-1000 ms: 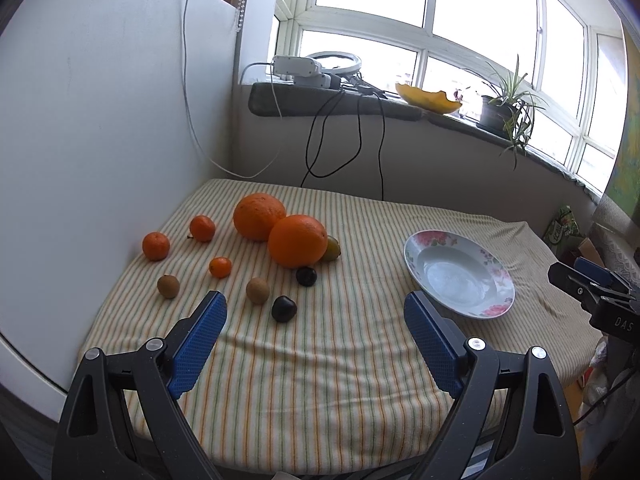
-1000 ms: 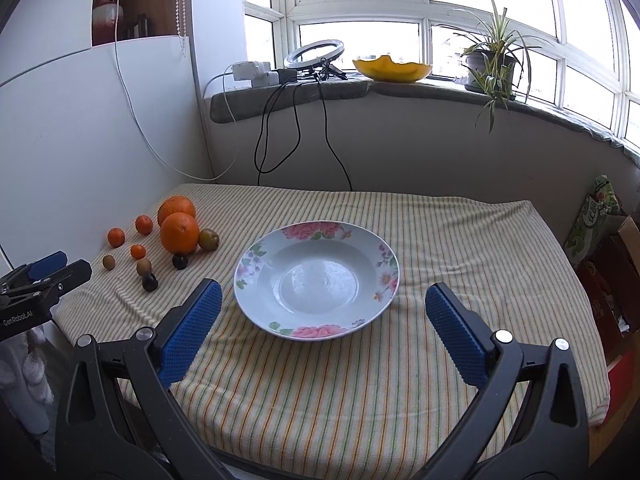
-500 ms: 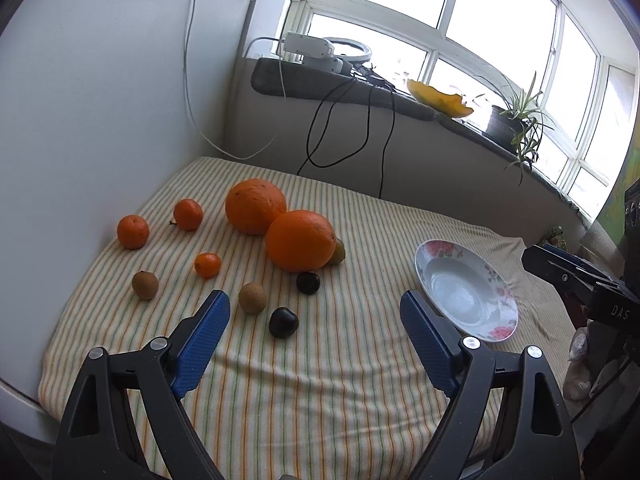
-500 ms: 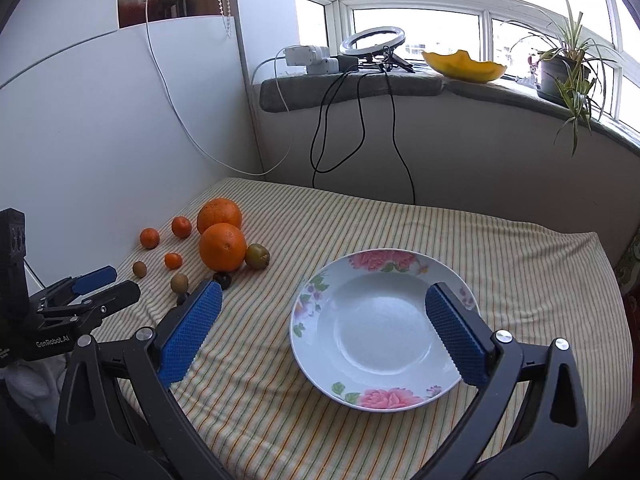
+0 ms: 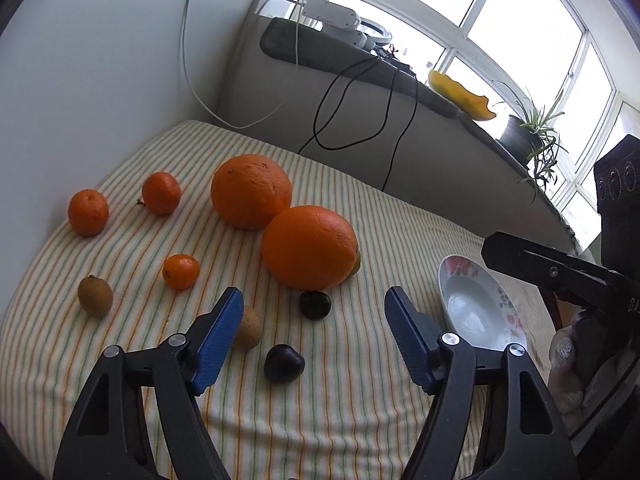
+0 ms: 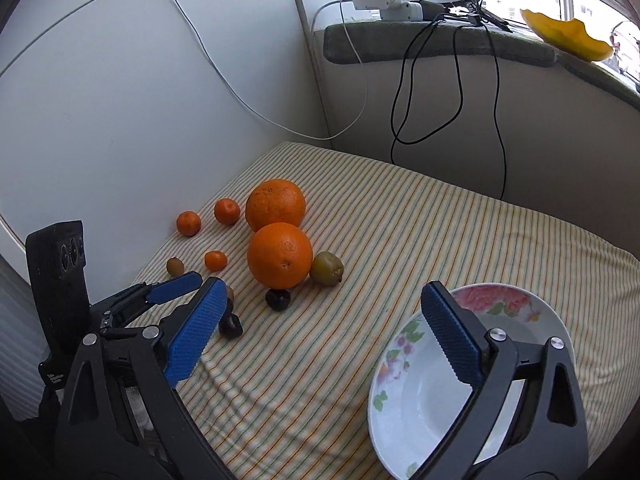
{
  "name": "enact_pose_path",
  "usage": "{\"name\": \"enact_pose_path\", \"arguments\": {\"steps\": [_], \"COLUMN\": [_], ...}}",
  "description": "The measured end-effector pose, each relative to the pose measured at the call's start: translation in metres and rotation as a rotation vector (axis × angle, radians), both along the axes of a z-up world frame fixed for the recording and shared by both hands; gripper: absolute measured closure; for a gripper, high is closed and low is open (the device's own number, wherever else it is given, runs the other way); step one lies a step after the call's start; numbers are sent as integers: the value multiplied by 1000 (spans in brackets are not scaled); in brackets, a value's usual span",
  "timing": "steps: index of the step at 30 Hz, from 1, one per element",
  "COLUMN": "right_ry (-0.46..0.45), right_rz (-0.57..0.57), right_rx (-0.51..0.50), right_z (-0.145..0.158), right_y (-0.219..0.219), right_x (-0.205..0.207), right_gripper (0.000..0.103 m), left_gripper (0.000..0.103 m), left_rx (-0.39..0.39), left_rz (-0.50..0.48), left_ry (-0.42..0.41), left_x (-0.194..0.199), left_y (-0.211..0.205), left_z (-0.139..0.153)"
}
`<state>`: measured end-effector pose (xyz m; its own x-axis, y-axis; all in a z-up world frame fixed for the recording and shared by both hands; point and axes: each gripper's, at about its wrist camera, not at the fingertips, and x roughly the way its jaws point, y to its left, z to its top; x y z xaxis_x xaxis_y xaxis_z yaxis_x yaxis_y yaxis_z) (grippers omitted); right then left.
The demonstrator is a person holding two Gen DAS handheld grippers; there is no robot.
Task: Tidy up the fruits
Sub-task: 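Move both grippers to the front large orange and close on it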
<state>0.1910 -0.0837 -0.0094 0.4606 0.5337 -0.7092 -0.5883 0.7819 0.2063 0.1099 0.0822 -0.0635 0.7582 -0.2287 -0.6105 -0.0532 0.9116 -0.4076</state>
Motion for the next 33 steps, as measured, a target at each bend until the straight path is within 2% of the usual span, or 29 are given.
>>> {"name": "enact_pose_path", "arguments": {"steps": [4,9,13,28,33], "right_ry": [91,244,304,354,353], "right_rz": [42,75,101,130,150], "right_rx": [26,85,91,22,5], "right_z": [-11,-30,-41,-59,-60], "right_y": [17,35,50,82,88], "right_x": [23,53,66,86,84], "right_gripper": [6,22,27,39,43], "left_gripper": [33,34,34,34,39], "left_rx": [-46,-115,-158,-194,-176], "left_rz": [-2,3,-2,-19,-33], "left_ry": [16,27,40,92,95], "left_x": [10,18,25,51,58], "left_y": [5,13,18,21,17], "left_z": [-7,-11,-15,-26,-22]}}
